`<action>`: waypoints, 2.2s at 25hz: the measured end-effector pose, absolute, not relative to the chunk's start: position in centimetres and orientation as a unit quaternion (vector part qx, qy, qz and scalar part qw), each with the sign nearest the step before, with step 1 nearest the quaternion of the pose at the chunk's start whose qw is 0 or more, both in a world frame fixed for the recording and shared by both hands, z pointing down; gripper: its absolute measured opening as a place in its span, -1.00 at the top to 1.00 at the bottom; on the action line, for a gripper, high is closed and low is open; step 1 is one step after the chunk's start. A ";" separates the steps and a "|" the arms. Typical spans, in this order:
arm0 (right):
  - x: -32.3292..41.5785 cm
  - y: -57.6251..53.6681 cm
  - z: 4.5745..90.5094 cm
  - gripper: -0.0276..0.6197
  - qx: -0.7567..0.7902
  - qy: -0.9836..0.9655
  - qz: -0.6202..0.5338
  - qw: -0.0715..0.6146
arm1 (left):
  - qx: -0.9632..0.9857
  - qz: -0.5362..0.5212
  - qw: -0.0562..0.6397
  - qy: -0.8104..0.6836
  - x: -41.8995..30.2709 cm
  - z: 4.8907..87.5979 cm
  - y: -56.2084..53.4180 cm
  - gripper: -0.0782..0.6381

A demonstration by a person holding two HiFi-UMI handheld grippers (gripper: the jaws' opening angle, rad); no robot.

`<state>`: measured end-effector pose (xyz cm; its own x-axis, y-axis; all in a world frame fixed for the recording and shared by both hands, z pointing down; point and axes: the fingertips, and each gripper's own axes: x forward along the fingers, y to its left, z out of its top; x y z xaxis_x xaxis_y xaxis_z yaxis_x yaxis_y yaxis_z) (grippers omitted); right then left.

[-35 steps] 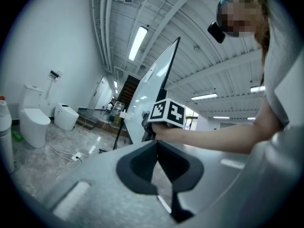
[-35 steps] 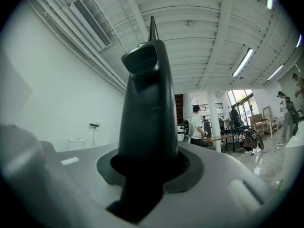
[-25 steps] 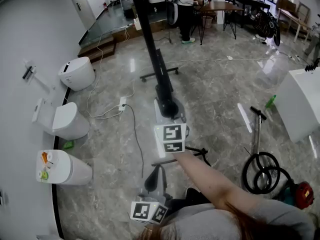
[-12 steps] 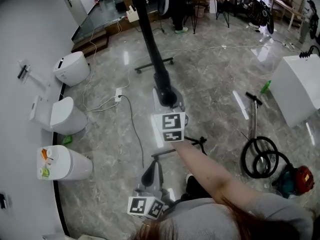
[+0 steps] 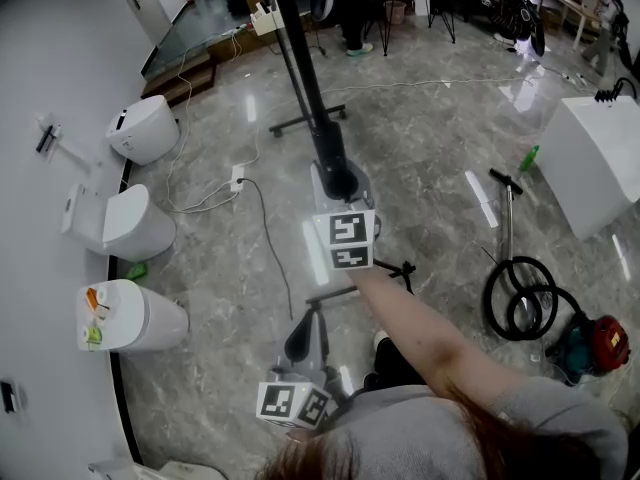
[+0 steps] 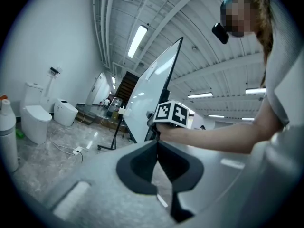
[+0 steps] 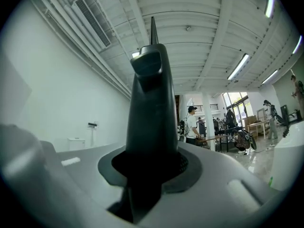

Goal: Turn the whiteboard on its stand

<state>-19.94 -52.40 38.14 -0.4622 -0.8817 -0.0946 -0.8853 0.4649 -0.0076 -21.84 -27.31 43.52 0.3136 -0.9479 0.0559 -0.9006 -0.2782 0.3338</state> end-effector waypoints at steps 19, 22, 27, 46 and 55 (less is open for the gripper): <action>-18.5 -48.0 38.5 0.57 -0.521 0.853 0.014 0.033 | 0.808 -0.075 0.141 -0.566 -20.8 42.9 -22.3 0.79; -18.3 -47.4 38.3 0.57 -0.520 0.853 0.013 0.033 | 0.809 -0.079 0.153 -0.562 -20.7 43.1 -21.8 0.79; -17.9 -46.1 38.3 0.57 -0.520 0.853 0.014 0.034 | 0.811 -0.075 0.165 -0.556 -20.2 43.7 -20.4 0.79; -16.6 -41.9 38.1 0.57 -0.518 0.855 0.010 0.036 | 0.780 -0.100 0.135 -0.602 -22.8 42.4 -17.0 0.79; -16.0 -39.5 37.8 0.54 -0.503 0.864 0.004 0.040 | 0.746 -0.110 0.148 -0.640 -23.2 42.7 -13.8 0.79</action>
